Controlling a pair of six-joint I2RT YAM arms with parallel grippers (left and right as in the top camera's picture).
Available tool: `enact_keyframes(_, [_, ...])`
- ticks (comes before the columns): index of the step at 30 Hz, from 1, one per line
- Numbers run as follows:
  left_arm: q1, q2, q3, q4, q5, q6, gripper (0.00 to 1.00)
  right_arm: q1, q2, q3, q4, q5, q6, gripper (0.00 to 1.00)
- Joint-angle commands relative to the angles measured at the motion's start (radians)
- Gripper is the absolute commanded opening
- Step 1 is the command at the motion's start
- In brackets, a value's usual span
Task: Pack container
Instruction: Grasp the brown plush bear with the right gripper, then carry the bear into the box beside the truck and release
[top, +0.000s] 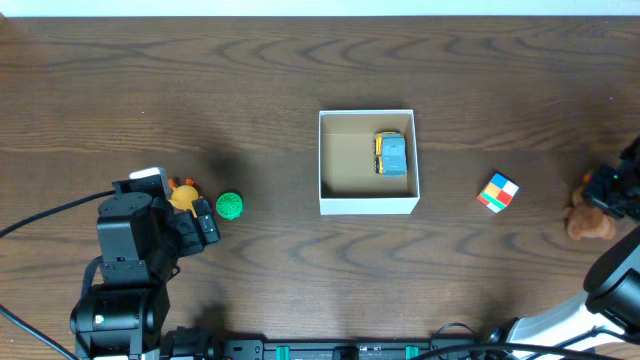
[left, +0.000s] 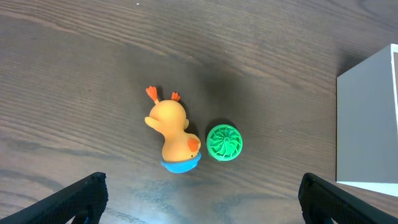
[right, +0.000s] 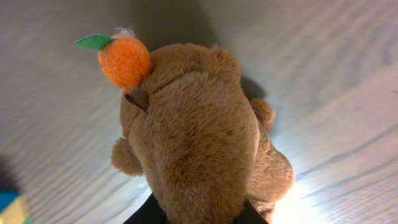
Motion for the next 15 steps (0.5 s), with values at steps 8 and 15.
enact_keyframes(8, [-0.002,0.002,0.008,0.000,-0.011,-0.006,0.98,0.369,-0.380,0.071,-0.020,-0.037,0.184,0.03])
enact_keyframes(15, [-0.002,0.002,0.008,0.000,-0.011,-0.006,0.98,0.764,-0.509,0.071,0.004,-0.023,0.436,0.03])
